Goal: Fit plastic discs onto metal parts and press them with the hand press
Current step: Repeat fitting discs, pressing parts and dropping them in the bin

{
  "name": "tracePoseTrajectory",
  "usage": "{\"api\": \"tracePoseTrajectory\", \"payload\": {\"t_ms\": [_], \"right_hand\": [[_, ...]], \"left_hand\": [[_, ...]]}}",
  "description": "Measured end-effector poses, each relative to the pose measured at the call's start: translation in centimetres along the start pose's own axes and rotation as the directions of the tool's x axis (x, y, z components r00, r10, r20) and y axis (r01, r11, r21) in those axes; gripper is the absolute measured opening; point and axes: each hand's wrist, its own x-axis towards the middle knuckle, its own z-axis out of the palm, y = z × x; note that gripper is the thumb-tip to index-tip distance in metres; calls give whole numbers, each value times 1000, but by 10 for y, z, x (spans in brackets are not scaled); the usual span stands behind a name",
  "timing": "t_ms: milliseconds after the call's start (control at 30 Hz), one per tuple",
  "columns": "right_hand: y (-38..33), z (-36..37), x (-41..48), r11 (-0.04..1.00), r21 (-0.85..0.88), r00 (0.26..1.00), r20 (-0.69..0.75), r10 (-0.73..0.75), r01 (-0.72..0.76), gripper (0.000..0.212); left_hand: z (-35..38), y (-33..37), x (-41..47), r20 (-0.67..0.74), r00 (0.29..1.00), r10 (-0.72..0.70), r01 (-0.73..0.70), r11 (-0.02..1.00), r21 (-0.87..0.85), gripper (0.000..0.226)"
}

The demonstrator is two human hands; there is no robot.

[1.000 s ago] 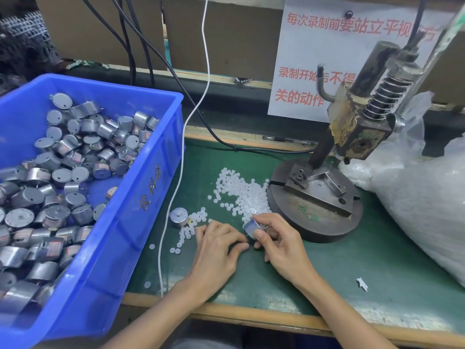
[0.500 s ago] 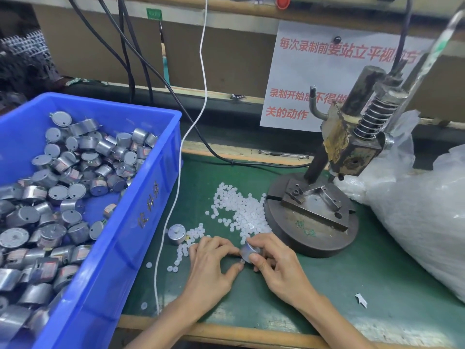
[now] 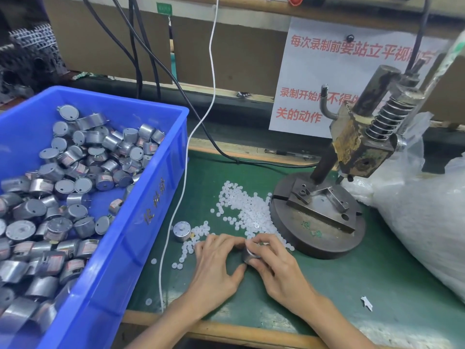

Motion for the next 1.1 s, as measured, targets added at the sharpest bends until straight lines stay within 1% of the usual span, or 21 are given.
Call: {"api": "tracePoseTrajectory", "payload": {"t_ms": [100,200,267,367,433,467,533,567,600,667,700,733,767,833,900,933,967,1033,1100], "right_hand": [[1,0,-1,996,-69,998,32,-54,57,29],[2,-1,-1,994,-79,996,49,-72,75,31],[2,0,-1,993,-77,994,67,-83,88,31],[2,0,-1,991,-90,991,101,-89,98,29],[1,1,-1,992,-86,993,89,-81,89,29],[1,1,-1,992,-91,993,86,-82,90,31],[1,2,-1,989,-119,993,94,-75,86,31],[1,2,-1,992,-115,995,88,-48,58,26],[1,2,-1,996,-83,998,66,-2,8,20],[-1,-1,-1,988,71,991,1,137,-137,11],[-2,-4,-1,959,184,975,-21,223,-216,7],[-4,-9,-1,908,311,951,-31,306,-282,6],[-6,-15,-1,844,422,922,-46,383,-330,11],[-6,-32,1,739,563,861,-92,500,-369,24],[2,-54,7,659,633,794,-111,597,-407,30],[8,-65,10,623,647,752,-114,650,-440,32],[14,-75,13,594,650,708,-119,696,-474,32],[25,-92,15,583,624,651,-151,744,-521,24],[35,-101,12,608,587,633,-198,748,-535,9]], "left_hand": [[-3,1,-1,42,999,23,-20,997,-72,34],[-4,1,-2,1,999,32,-32,990,-140,27],[-4,2,-1,-19,999,34,-37,989,-144,28],[-3,3,0,-7,999,32,-32,996,-83,37],[-3,4,-1,13,999,32,-31,998,-57,38],[-3,4,-1,25,999,32,-31,998,-56,40],[-4,6,-2,22,999,31,-29,994,-101,53],[-4,7,-3,7,998,55,-54,992,-115,61],[-3,7,-3,-11,994,110,-110,989,-102,66],[1,11,1,-21,970,244,-245,969,-42,68],[2,14,7,-11,955,296,-296,955,-27,68],[3,19,14,1,941,339,-338,941,-24,67],[4,25,23,9,927,375,-375,927,-30,64],[10,41,44,3,901,434,-432,898,-77,58],[19,60,63,5,901,433,-428,892,-148,51],[25,69,72,22,913,408,-400,902,-164,44],[31,77,80,30,926,377,-369,918,-143,38],[43,88,98,-17,949,315,-315,949,-9,34],[52,94,117,-75,958,276,-266,957,120,39]]}}
